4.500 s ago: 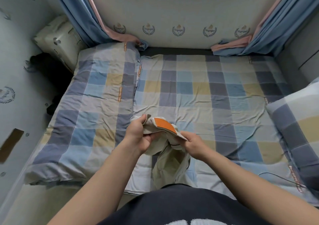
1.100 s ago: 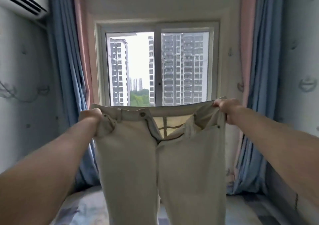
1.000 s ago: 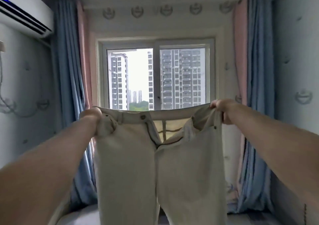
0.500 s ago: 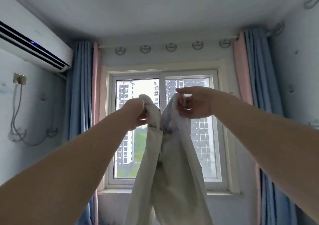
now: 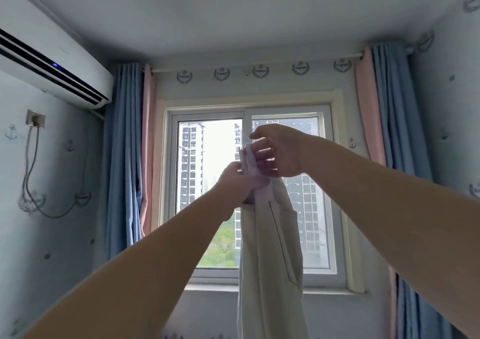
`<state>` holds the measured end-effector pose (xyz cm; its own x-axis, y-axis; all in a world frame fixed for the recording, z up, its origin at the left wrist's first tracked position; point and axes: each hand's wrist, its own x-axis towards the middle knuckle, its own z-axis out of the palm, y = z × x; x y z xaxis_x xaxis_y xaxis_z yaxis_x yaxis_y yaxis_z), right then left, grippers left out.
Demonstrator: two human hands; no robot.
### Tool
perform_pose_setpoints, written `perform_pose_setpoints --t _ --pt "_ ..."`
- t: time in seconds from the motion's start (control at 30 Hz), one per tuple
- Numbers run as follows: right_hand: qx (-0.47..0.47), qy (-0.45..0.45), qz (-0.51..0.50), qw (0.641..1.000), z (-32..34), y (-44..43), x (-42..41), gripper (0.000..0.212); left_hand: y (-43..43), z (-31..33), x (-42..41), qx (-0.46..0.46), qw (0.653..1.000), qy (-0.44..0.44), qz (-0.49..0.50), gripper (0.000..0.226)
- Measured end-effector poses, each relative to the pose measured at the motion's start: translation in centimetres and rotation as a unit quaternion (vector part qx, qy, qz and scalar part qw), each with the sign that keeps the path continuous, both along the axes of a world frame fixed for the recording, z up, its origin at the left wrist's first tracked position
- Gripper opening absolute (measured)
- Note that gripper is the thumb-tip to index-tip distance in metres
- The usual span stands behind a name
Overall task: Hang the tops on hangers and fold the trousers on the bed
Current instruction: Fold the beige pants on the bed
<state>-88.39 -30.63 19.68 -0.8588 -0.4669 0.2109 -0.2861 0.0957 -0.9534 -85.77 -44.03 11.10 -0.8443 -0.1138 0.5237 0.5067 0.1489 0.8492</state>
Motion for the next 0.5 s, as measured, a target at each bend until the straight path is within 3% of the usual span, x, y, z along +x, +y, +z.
perform_pose_setpoints --t 0.13,0.23,0.3,0.37,0.43,0.5 --pt "0.007 0.047 -0.019 0.999 -1.1 0.4 -0.2 0.021 0.5 -1.0 -0.5 0.025 0.997 0.023 0.074 0.029" --pt "-0.066 0.165 -0.121 0.977 -3.2 2.2 -1.9 0.02 -0.9 -0.7 -0.5 0.047 0.996 0.027 0.069 0.019" --pt "-0.082 0.222 -0.23 0.944 -5.7 3.8 -3.2 0.041 -2.0 -0.3 -0.2 0.053 0.997 0.035 0.054 0.02" --pt "-0.09 0.176 -0.27 0.942 -9.1 5.0 -4.2 0.077 -3.1 0.2 0.3 0.06 0.997 0.047 0.027 0.02" --pt "-0.101 0.057 -0.152 0.982 -12.4 5.7 -5.3 0.088 -4.2 0.7 0.8 0.075 0.996 0.051 -0.009 0.021" --pt "-0.097 -0.063 0.075 0.991 -14.8 5.6 -5.6 0.078 -5.4 1.1 1.3 0.082 0.995 0.046 -0.035 0.022"
